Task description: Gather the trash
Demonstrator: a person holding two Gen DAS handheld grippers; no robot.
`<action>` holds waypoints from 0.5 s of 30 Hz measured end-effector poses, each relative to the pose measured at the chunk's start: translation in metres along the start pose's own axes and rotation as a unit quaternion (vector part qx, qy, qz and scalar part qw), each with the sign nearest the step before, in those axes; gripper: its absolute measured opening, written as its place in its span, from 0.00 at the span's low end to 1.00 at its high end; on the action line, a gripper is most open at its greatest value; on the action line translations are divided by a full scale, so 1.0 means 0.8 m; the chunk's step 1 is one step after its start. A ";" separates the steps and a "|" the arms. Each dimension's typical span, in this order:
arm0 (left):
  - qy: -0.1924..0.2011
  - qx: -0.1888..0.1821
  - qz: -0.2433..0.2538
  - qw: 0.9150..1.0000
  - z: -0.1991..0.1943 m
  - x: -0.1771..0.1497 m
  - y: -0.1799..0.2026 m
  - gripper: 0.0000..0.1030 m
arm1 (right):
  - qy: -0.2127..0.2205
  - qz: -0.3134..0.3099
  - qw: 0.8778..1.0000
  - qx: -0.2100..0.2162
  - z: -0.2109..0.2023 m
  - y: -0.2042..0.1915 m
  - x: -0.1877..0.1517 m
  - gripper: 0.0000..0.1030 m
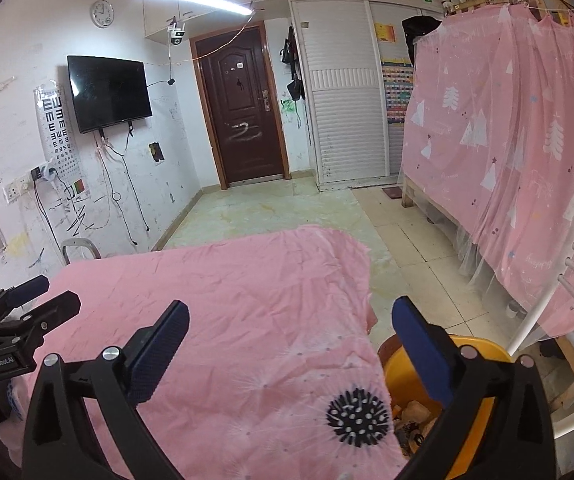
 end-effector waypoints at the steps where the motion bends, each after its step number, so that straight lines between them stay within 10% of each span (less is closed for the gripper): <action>1: 0.001 0.007 -0.003 1.000 -0.003 -0.005 -0.010 0.94 | 0.000 -0.002 1.000 0.003 0.003 -0.009 -0.001 0.89; 15: 0.001 0.034 -0.045 0.998 -0.010 -0.036 -0.091 0.94 | 0.012 -0.001 1.000 -0.022 0.028 -0.065 -0.016 0.89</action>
Point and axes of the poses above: each gripper's, at about its wrist camera, not at the fingertips, and z roughly the way its jaws point, y to its right, x to its top, the point moved 1 cm from there along z, roughly the way its jaws point, and after that the axes turned 12 degrees about -y, right-handed, at the moved point
